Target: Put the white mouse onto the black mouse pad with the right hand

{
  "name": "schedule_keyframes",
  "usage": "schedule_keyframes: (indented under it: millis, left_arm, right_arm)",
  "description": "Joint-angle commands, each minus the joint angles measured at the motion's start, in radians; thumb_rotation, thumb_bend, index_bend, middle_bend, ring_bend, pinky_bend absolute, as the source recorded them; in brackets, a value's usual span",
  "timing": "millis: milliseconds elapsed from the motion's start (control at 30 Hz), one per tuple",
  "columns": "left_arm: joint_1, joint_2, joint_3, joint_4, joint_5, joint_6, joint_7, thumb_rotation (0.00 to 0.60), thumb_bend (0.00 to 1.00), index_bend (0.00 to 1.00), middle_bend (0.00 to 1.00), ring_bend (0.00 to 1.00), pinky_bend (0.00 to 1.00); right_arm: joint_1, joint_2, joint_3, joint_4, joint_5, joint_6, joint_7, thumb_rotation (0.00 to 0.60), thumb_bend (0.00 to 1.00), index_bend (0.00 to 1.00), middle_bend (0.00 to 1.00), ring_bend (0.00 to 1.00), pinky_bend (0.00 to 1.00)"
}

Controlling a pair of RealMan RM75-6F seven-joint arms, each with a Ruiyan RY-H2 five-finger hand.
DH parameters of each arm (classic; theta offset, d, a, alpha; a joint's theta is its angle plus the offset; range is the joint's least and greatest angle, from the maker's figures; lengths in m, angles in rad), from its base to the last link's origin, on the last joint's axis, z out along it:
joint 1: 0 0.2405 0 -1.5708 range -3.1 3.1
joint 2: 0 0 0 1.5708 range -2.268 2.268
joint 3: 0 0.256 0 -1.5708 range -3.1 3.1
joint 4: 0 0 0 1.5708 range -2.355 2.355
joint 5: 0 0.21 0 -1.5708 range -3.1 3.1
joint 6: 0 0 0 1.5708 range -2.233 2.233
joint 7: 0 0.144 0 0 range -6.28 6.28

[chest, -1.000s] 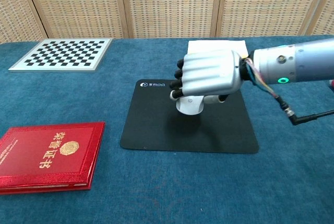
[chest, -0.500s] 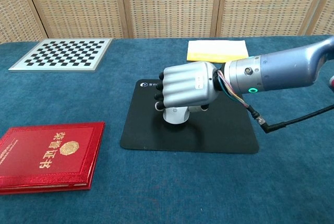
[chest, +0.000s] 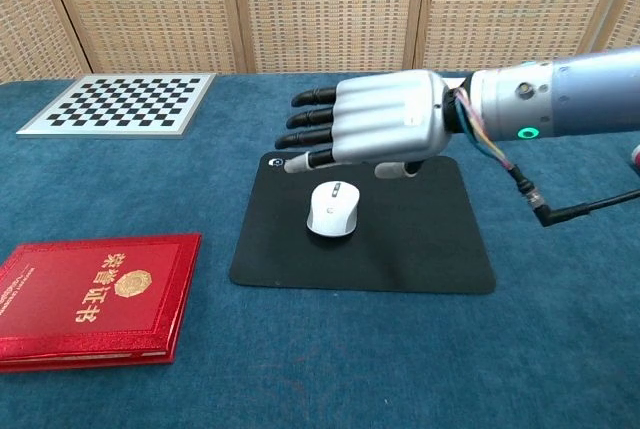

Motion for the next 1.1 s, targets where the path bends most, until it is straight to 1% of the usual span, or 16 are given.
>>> schedule_keyframes:
  millis: [33,100,233,300,367,467,533,567,633,767,967,1100]
  left_arm:
    - [0.006,-0.001,0.007,-0.006,0.024,0.025,0.014,0.600,0.00,0.00,0.00,0.00,0.00]
    - [0.012,-0.007,0.009,-0.007,0.038,0.047,0.033,0.600,0.00,0.00,0.00,0.00,0.00]
    - [0.021,-0.020,0.014,-0.012,0.061,0.078,0.063,0.600,0.00,0.00,0.00,0.00,0.00]
    - [0.024,-0.024,0.019,-0.015,0.074,0.088,0.070,0.600,0.00,0.00,0.00,0.00,0.00]
    - [0.025,-0.028,0.021,-0.014,0.085,0.097,0.079,0.600,0.00,0.00,0.00,0.00,0.00]
    - [0.028,-0.040,0.020,-0.004,0.097,0.116,0.098,0.600,0.00,0.00,0.00,0.00,0.00]
    - [0.033,-0.053,0.021,0.004,0.111,0.134,0.109,0.600,0.00,0.00,0.00,0.00,0.00]
    - [0.037,-0.057,0.029,0.003,0.128,0.145,0.112,0.600,0.00,0.00,0.00,0.00,0.00]
    - [0.046,-0.060,0.038,0.004,0.150,0.163,0.113,0.600,0.00,0.00,0.00,0.00,0.00]
    - [0.053,-0.067,0.041,0.014,0.169,0.183,0.118,0.600,0.00,0.00,0.00,0.00,0.00]
    - [0.060,-0.066,0.042,0.024,0.186,0.200,0.093,0.600,0.00,0.00,0.00,0.00,0.00]
    - [0.067,-0.053,0.046,0.019,0.200,0.211,0.068,0.600,0.00,0.00,0.00,0.00,0.00]
  right_arm:
    - [-0.134,0.159,0.030,-0.164,0.091,0.129,-0.063,0.600,0.44,0.00,0.00,0.00,0.02]
    - [-0.193,0.207,0.032,-0.211,0.134,0.172,-0.065,0.600,0.44,0.00,0.00,0.00,0.02]
    - [-0.316,0.277,0.035,-0.258,0.218,0.275,-0.049,0.600,0.44,0.00,0.00,0.00,0.02]
    - [-0.395,0.303,0.040,-0.279,0.273,0.344,-0.012,0.600,0.44,0.00,0.00,0.00,0.02]
    - [-0.457,0.319,0.042,-0.291,0.314,0.397,0.033,0.600,0.39,0.00,0.00,0.00,0.01]
    - [-0.547,0.325,0.049,-0.310,0.378,0.470,0.107,0.600,0.22,0.00,0.00,0.00,0.00]
    - [-0.631,0.315,0.053,-0.328,0.432,0.538,0.177,0.600,0.08,0.00,0.00,0.00,0.00]
    - [-0.717,0.302,0.044,-0.351,0.483,0.598,0.236,0.600,0.05,0.00,0.00,0.00,0.00]
    - [-0.792,0.285,0.023,-0.366,0.471,0.670,0.281,0.600,0.00,0.00,0.00,0.00,0.00]
    - [-0.865,0.275,-0.004,-0.364,0.422,0.735,0.316,0.600,0.00,0.00,0.00,0.00,0.00]
    - [-0.928,0.276,-0.017,-0.370,0.365,0.789,0.337,0.600,0.00,0.00,0.00,0.00,0.00]
    - [-0.954,0.287,-0.014,-0.391,0.341,0.803,0.331,0.600,0.00,0.00,0.00,0.00,0.00]
